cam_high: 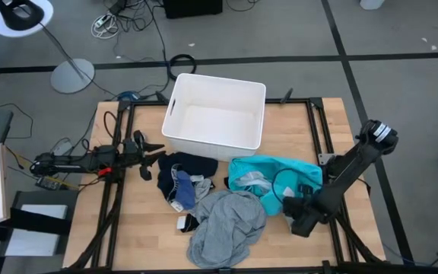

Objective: Sort clothes
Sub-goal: Put the gray sock into the laundry bin

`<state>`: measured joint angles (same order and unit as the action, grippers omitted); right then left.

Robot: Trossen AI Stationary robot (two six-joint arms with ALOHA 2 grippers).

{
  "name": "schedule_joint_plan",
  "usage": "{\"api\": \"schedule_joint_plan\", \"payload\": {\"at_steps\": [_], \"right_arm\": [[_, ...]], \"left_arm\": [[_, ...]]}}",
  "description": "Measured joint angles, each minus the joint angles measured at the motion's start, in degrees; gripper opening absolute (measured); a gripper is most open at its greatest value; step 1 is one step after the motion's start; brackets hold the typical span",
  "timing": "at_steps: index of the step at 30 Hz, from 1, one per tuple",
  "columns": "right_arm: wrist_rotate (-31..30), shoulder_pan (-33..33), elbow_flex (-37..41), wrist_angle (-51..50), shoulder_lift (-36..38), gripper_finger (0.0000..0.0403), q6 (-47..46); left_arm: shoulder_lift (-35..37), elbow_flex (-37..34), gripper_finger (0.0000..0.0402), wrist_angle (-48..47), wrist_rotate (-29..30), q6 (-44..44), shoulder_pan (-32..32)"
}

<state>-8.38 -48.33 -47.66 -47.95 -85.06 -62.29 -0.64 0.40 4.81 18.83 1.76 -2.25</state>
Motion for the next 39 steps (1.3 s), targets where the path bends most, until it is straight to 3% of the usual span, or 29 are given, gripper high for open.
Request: {"api": "schedule_joint_plan", "payload": {"at_steps": [7,12,18,22,32,39], "right_arm": [[-0.4,0.0,3.3,5.7,-5.2,0.0108,2.8],[0.7,0.4,2.1,4.5,-3.7,0.0017,3.9],[-1.0,0.4,-3.2,-7.3,3.1,0.0005,1.8],[-5.2,0.4,-7.1,-11.4,7.2,0.0003,1.3],[-18.3,7.4,-28.2,-28.2,10.2,0.0001,11.4],[-25.1,20.8,-44.3,-27.3,7.7,0.0000,35.5]], "left_arm": [[0.0,0.0,0.0117,0.0,0.0,0.0,0.0],[0.0,0.0,0.0117,0.0,0.0,0.0,0.0],[0.0,0.0,0.0117,0.0,0.0,0.0,0.0],[0.0,0.0,0.0117,0.0,0.0,0.0,0.0],[0.0,0.0,0.0117,0.0,0.0,0.0,0.0],[0.0,0.0,0.0117,0.0,0.0,0.0,0.0]]}}
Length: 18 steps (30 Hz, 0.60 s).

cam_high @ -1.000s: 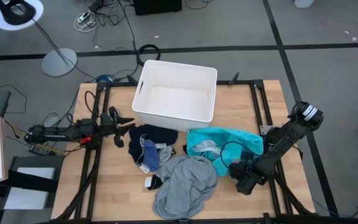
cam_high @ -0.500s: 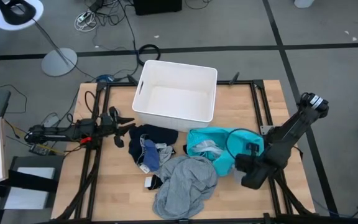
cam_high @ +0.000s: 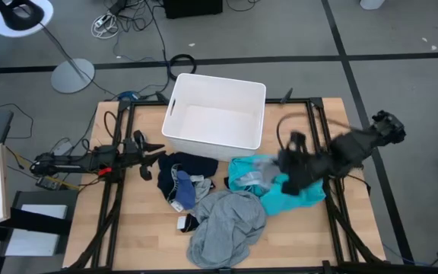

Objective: Sort clothes
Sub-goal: Put the gray sock into the laundry bin

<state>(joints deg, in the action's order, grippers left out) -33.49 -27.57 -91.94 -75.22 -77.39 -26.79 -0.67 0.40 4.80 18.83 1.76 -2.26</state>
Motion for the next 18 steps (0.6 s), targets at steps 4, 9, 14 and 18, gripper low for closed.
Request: {"api": "schedule_joint_plan", "payload": {"at_steps": [4,9,14,18], "right_arm": [[-0.1,10.5,-6.1,5.6,-1.9,0.0000,15.3],[1.0,23.3,-7.6,18.2,-3.6,0.0000,30.8],[11.0,34.8,-7.6,27.1,-6.7,0.0002,35.8],[18.0,41.4,-7.6,28.8,-10.4,0.0004,36.0]], "left_arm": [[0.0,0.0,0.0117,0.0,0.0,0.0,0.0],[0.0,0.0,0.0117,0.0,0.0,0.0,0.0],[0.0,0.0,0.0117,0.0,0.0,0.0,0.0],[0.0,0.0,0.0117,0.0,0.0,0.0,0.0]]}}
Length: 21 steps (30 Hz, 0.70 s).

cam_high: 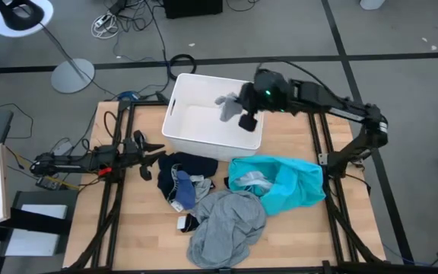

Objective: Sort clothes
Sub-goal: Put the gray sock into the laundry bin, then put the blue sock into the bin

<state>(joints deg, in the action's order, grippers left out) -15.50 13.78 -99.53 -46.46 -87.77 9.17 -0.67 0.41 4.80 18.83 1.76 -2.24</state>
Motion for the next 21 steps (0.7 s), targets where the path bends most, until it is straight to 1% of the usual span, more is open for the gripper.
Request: {"api": "schedule_joint_plan", "payload": {"at_steps": [5,10,13,16,21], "right_arm": [[0.8,4.8,0.0,0.4,-5.0,0.0021,-1.4],[0.8,6.7,0.1,0.5,-8.0,0.0060,-1.4],[0.1,7.0,0.1,0.8,-8.1,0.0087,-0.4],[-0.9,7.1,0.1,0.9,-7.2,0.0110,0.0],[-1.2,6.8,0.1,-0.8,-3.4,0.0134,0.0]], "left_arm": [[0.0,0.0,0.0117,0.6,0.0,0.0,0.0],[0.0,0.0,0.0117,1.7,0.0,0.0,0.0],[0.0,0.0,0.0117,1.6,0.0,0.4,0.0],[0.0,0.1,0.0117,2.1,0.0,3.2,0.0],[-0.8,4.2,0.0117,-0.2,-2.6,4.9,0.0]]}}
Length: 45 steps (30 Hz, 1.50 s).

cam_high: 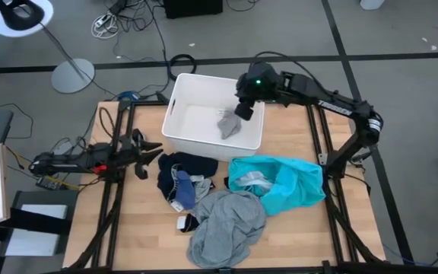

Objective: Sort clothes
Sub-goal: Put the blue sock into the bin

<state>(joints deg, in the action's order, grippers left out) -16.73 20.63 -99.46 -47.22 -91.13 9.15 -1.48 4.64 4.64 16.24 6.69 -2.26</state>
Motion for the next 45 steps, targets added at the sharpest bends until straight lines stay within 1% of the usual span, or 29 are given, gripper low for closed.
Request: {"api": "schedule_joint_plan", "payload": {"at_steps": [3,6,9,13,16,18,21,24,30,32,34,36,37,38,39,42,45], "right_arm": [[0.0,-0.4,0.0,-3.4,2.7,0.0139,-0.3],[-0.1,-1.1,0.0,-8.2,6.0,0.0138,-2.8],[-0.1,-2.2,0.0,-14.2,9.1,0.0137,-7.3],[-0.2,-4.9,0.0,-22.5,12.7,0.0137,-14.8],[-1.2,-8.3,1.4,-26.2,15.5,0.0134,-19.1],[-3.4,-11.3,2.6,-27.9,17.4,0.0130,-21.5],[-7.3,-16.6,5.0,-28.8,20.6,0.0124,-25.6],[-9.2,-21.9,8.1,-28.8,23.8,0.0120,-30.3],[-9.7,-32.2,16.9,-28.7,29.0,0.0118,-42.7],[-11.0,-35.8,20.6,-28.6,30.3,0.0118,-47.2],[-13.0,-39.0,24.6,-28.0,31.2,0.0118,-51.5],[-14.1,-42.3,28.9,-26.5,31.7,0.0118,-56.2],[-14.5,-43.8,31.0,-25.2,31.8,0.0118,-58.4],[-14.9,-45.3,33.2,-23.3,31.8,0.0118,-60.2],[-15.0,-46.8,35.4,-20.8,31.8,0.0118,-61.8],[-15.2,-50.8,41.8,-11.6,31.1,0.0118,-64.8],[-15.5,-53.9,47.3,-1.3,29.9,0.0117,-66.0]], "left_arm": [[-2.8,3.4,0.0117,-1.9,-2.2,0.6,-0.2],[-8.6,8.0,0.0117,-5.4,-2.4,0.9,-1.3],[-17.4,12.7,0.0117,-9.7,-2.4,1.1,-3.0],[-32.3,19.0,0.0117,-15.0,-2.0,1.5,-5.3],[-43.2,22.5,0.0117,-16.9,-1.7,1.3,-6.6],[-48.9,23.7,0.0117,-16.8,-2.3,1.2,-7.1],[-55.8,24.8,0.0117,-15.2,-5.3,1.7,-7.4],[-61.2,25.1,0.0117,-14.6,-7.0,2.7,-7.9],[-68.5,25.1,0.0117,-14.9,-6.6,2.4,-8.0],[-70.5,25.1,0.0117,-14.7,-5.9,1.1,-8.0],[-72.2,25.1,0.0113,-14.7,-3.9,1.3,-8.0],[-73.0,25.5,0.0089,-15.3,-2.7,2.3,-7.9],[-73.1,26.0,0.0067,-15.6,-2.2,2.4,-7.8],[-73.2,26.7,0.0040,-16.3,-1.6,2.5,-7.8],[-73.1,27.6,0.0021,-17.2,-0.7,2.7,-7.8],[-72.8,31.2,0.0006,-20.8,2.2,2.9,-7.9],[-72.7,37.2,0.0003,-26.4,2.7,2.5,-8.0]]}}
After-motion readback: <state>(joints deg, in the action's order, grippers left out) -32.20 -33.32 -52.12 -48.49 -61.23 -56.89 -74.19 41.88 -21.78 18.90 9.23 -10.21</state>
